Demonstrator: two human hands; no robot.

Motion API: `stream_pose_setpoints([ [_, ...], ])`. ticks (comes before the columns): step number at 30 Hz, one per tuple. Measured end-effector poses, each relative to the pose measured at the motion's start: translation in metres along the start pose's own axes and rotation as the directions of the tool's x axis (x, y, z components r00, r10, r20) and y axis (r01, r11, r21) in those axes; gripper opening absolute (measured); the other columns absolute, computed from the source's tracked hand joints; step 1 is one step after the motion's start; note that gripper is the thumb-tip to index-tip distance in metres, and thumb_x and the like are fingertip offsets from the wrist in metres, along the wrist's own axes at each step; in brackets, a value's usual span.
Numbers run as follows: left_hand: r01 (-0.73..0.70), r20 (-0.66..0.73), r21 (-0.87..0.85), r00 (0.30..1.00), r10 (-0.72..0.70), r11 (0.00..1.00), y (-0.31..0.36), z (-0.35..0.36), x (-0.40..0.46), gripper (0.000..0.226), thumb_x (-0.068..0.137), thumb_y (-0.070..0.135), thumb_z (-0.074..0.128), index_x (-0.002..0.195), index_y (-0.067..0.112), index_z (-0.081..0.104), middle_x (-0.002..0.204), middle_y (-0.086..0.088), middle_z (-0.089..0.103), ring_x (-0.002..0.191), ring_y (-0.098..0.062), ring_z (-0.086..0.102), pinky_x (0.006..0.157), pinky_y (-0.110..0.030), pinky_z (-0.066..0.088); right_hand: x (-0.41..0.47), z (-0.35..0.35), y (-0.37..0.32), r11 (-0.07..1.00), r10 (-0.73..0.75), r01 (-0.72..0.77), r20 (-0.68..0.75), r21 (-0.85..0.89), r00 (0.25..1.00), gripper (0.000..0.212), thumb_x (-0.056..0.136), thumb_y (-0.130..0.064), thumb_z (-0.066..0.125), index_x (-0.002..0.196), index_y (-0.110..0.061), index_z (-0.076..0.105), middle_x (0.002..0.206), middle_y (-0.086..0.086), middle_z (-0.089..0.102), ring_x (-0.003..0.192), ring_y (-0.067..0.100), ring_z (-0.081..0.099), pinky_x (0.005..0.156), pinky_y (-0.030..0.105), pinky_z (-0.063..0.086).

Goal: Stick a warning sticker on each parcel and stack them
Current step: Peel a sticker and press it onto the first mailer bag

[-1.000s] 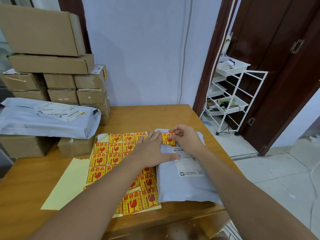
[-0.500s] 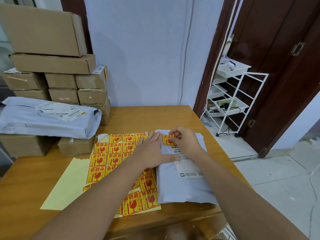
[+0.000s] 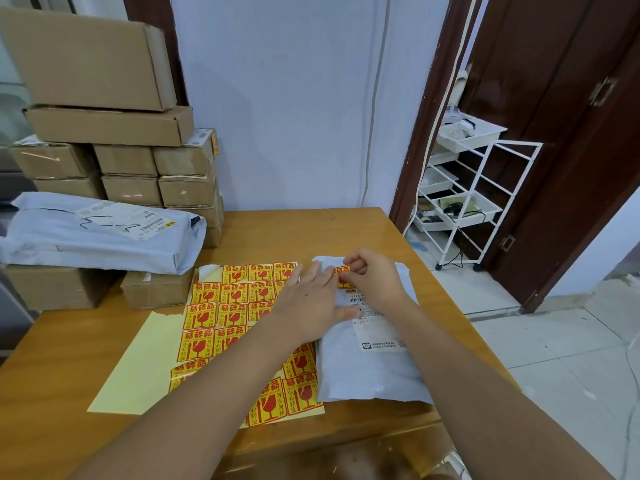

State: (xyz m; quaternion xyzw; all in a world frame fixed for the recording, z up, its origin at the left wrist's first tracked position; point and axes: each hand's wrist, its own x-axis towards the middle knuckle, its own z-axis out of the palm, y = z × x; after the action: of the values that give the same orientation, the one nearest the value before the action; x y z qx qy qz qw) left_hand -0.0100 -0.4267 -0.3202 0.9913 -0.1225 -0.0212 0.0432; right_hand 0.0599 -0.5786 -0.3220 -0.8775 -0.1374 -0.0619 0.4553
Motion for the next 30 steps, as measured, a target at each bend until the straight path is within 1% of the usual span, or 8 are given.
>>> stream_pose_setpoints([
  [3, 0.011, 0.058, 0.011, 0.998, -0.012, 1.0, -0.001, 0.0, 0.0, 0.099, 0.094, 0.081, 0.018, 0.165, 0.014, 0.004, 0.173, -0.001, -0.005, 0.158, -0.019, -0.015, 0.127, -0.05, -0.009, 0.001, 0.0, 0.001, 0.999, 0.039, -0.039, -0.024, -0.004, 0.999, 0.024, 0.079, -0.011, 0.086, 0.093, -0.017, 0.067, 0.081, 0.003, 0.066, 0.067, 0.007, 0.057, 0.06, 0.012, 0.049],
  [6, 0.016, 0.094, -0.02, 0.995, -0.015, 1.0, 0.0, -0.001, 0.001, 0.1, 0.094, 0.081, 0.019, 0.164, 0.013, 0.001, 0.172, 0.0, -0.009, 0.157, -0.019, -0.017, 0.127, -0.05, -0.009, 0.002, 0.002, 0.003, 0.997, 0.069, -0.071, -0.095, -0.016, 0.993, 0.02, 0.083, -0.014, 0.082, 0.094, -0.015, 0.066, 0.081, 0.0, 0.063, 0.069, 0.008, 0.056, 0.067, 0.024, 0.051],
  [10, 0.024, 0.093, -0.061, 0.995, -0.018, 0.998, 0.0, 0.001, 0.0, 0.1, 0.094, 0.081, 0.021, 0.164, 0.013, -0.001, 0.172, 0.0, -0.01, 0.157, -0.018, -0.016, 0.127, -0.049, -0.007, 0.007, 0.003, 0.0, 0.993, 0.11, -0.112, -0.096, -0.022, 0.989, 0.022, 0.086, -0.025, 0.081, 0.097, -0.014, 0.065, 0.081, -0.003, 0.056, 0.07, 0.007, 0.052, 0.062, 0.019, 0.042],
  [14, 0.026, 0.092, -0.103, 0.996, -0.017, 0.994, 0.0, 0.002, -0.001, 0.101, 0.094, 0.081, 0.023, 0.164, 0.014, -0.007, 0.172, -0.001, -0.012, 0.157, -0.019, -0.016, 0.128, -0.046, -0.003, 0.016, 0.005, -0.004, 0.969, 0.113, -0.115, -0.022, -0.22, 0.993, 0.033, 0.082, -0.034, 0.083, 0.104, -0.013, 0.069, 0.087, -0.005, 0.056, 0.081, 0.012, 0.054, 0.068, 0.026, 0.04],
  [16, 0.028, 0.096, -0.126, 0.995, -0.016, 0.992, 0.001, 0.001, -0.002, 0.101, 0.094, 0.081, 0.024, 0.164, 0.015, -0.008, 0.171, -0.001, -0.013, 0.157, -0.019, -0.016, 0.128, -0.045, -0.003, 0.019, 0.003, -0.004, 0.936, 0.136, -0.129, -0.001, -0.326, 0.991, 0.031, 0.083, -0.042, 0.082, 0.099, -0.016, 0.073, 0.091, -0.002, 0.063, 0.082, 0.014, 0.057, 0.061, 0.026, 0.04],
  [19, 0.037, 0.109, -0.142, 0.994, -0.021, 0.989, 0.002, 0.001, -0.002, 0.1, 0.094, 0.08, 0.025, 0.164, 0.017, -0.009, 0.171, 0.0, -0.015, 0.157, -0.018, -0.016, 0.128, -0.044, -0.005, 0.021, -0.003, -0.002, 0.89, 0.165, -0.137, 0.026, -0.434, 0.986, 0.032, 0.082, -0.056, 0.076, 0.081, -0.024, 0.073, 0.076, -0.006, 0.064, 0.07, 0.011, 0.058, 0.05, 0.025, 0.036],
  [23, 0.041, 0.128, -0.149, 0.992, -0.022, 0.988, 0.001, -0.001, -0.002, 0.098, 0.096, 0.078, 0.026, 0.164, 0.016, -0.009, 0.17, 0.002, -0.017, 0.157, -0.018, -0.015, 0.128, -0.045, -0.005, 0.029, -0.005, -0.002, 0.891, 0.222, -0.163, 0.095, -0.423, 0.97, 0.036, 0.086, -0.053, 0.075, 0.071, -0.021, 0.065, 0.064, -0.004, 0.061, 0.062, 0.015, 0.056, 0.052, 0.026, 0.038],
  [30, 0.041, 0.15, -0.163, 0.989, -0.017, 0.986, 0.001, 0.0, 0.001, 0.096, 0.096, 0.078, 0.027, 0.164, 0.018, -0.007, 0.17, 0.005, -0.018, 0.158, -0.02, -0.013, 0.127, -0.048, -0.003, 0.035, -0.008, 0.0, 0.894, 0.226, -0.145, 0.147, -0.424, 0.963, 0.033, 0.091, -0.045, 0.072, 0.084, -0.013, 0.073, 0.064, -0.001, 0.061, 0.063, 0.017, 0.056, 0.052, 0.026, 0.038],
])
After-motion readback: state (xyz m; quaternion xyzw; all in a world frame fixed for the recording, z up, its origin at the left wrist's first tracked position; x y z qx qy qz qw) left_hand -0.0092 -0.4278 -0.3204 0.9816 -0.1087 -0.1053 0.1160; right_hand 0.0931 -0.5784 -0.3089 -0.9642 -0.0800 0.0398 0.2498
